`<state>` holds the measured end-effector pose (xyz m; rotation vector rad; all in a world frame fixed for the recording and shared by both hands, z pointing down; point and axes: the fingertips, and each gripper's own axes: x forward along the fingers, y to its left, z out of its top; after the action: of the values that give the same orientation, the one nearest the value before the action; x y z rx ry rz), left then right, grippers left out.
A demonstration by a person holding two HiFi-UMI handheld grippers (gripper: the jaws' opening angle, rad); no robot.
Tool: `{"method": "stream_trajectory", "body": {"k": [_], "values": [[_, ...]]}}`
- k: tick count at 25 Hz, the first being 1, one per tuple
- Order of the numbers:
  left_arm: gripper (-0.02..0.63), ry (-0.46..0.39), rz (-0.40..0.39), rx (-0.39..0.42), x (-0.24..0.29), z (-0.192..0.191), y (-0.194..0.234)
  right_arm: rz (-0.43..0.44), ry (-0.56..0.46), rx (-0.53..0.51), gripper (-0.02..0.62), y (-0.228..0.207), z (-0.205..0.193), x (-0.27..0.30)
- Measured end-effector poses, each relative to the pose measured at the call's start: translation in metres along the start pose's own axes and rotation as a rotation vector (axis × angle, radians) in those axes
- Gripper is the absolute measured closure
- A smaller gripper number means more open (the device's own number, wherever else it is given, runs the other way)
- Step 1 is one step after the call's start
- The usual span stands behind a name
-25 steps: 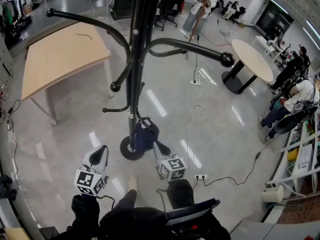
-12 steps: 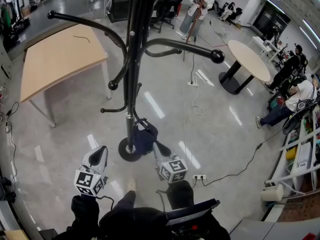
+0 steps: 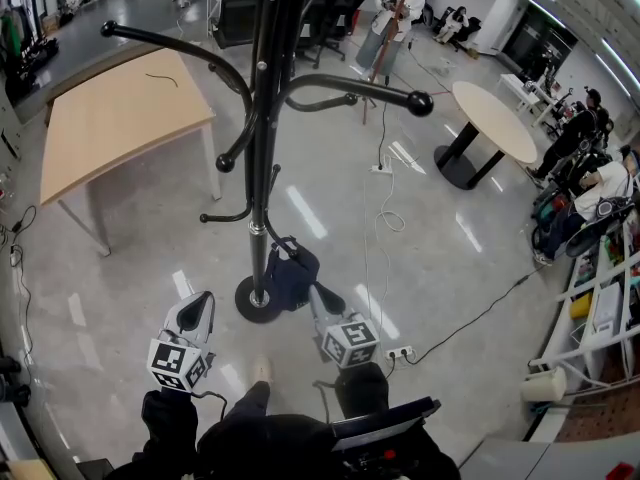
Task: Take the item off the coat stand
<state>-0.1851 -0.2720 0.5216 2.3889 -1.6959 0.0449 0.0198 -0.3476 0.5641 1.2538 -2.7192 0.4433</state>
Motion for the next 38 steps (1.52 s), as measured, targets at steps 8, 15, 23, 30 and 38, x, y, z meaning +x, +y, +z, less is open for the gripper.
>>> {"method": "stream_trajectory", "body": {"k": [8,15,23,30,38], "values": [[0.603,-0.008,-0.007,-0.006,-0.007,0.000,-0.010,-0.010,-0.038,-0.007,0.581,0.002,0.013,-0.020],[0.602,-0.018,-0.017,0.000,-0.010,0.002,-0.018,-0.010,-0.076,0.002,0.581,0.001,0.024,-0.033],[0.603,-0.032,-0.013,0.005,-0.024,0.005,-0.029,-0.011,-0.115,-0.009,0.581,0.009,0.034,-0.059],[0.602,-0.045,-0.006,0.009,-0.042,0.001,-0.042,-0.003,-0.147,-0.011,0.581,0.021,0.039,-0.087],[0.601,-0.060,-0.009,0.024,-0.068,-0.014,-0.070,0.011,-0.197,-0.030,0.581,0.032,0.033,-0.125]]}}
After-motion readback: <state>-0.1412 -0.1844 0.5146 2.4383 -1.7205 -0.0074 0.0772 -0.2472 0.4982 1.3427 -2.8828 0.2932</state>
